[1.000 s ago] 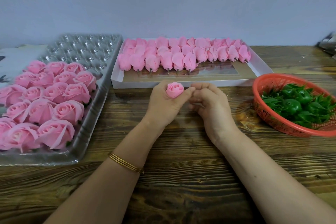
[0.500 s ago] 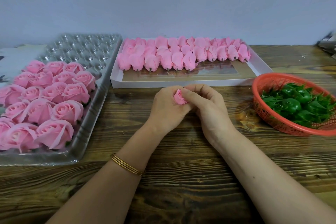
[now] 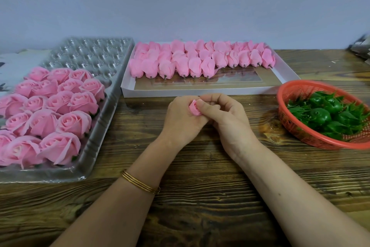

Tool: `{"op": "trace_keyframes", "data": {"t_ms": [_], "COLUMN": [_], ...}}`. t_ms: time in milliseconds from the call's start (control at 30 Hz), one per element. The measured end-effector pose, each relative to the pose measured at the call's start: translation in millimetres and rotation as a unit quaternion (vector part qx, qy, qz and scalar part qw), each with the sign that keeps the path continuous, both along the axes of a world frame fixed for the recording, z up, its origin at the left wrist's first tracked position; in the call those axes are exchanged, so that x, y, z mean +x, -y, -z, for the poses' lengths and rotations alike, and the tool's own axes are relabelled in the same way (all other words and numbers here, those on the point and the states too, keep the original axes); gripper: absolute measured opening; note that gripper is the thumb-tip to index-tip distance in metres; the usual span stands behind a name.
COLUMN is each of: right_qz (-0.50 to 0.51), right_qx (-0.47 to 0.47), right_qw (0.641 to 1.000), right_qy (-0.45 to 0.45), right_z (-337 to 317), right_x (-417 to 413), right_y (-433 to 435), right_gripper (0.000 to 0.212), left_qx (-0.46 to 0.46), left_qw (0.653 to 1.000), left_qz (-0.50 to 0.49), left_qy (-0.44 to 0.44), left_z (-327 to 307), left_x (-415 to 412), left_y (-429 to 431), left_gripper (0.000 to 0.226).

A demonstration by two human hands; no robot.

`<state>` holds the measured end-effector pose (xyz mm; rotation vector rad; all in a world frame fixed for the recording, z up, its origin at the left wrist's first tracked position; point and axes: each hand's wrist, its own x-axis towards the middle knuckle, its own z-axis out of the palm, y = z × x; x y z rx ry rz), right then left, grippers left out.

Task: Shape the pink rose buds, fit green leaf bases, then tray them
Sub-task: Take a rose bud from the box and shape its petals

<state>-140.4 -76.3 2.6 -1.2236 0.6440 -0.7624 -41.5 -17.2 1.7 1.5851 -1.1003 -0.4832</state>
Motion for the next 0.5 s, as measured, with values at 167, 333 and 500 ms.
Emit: {"op": "trace_keyframes", "data": {"t_ms": [167, 333, 500], "right_qz": [0.009, 0.032, 0.030], "right_qx": [-0.001, 0.039, -0.020], "right_qw": [0.999, 0.999, 0.999], "right_qy": [-0.037, 0.019, -0.032], "right_z": [0.2, 0.4, -1.6], "right_x": [1.6, 5.5, 2.7], "right_y": [-2.9, -1.3, -5.4], "right_gripper": [0.033, 0.030, 0.021], "left_qx": [0.012, -0.027, -0.067], "left_qw": [0.999, 0.985, 0.966], "left_qz": [0.009, -0.028, -0.051], "left_qy": [-0.034, -0.167, -0.243], "left_z": [-1.3, -4.7, -8.4], "left_x": [-0.1, -3.4, -4.4], "left_y": [0.1, 0.5, 2.4], "left_gripper": [0.028, 0.030, 0.021]}}
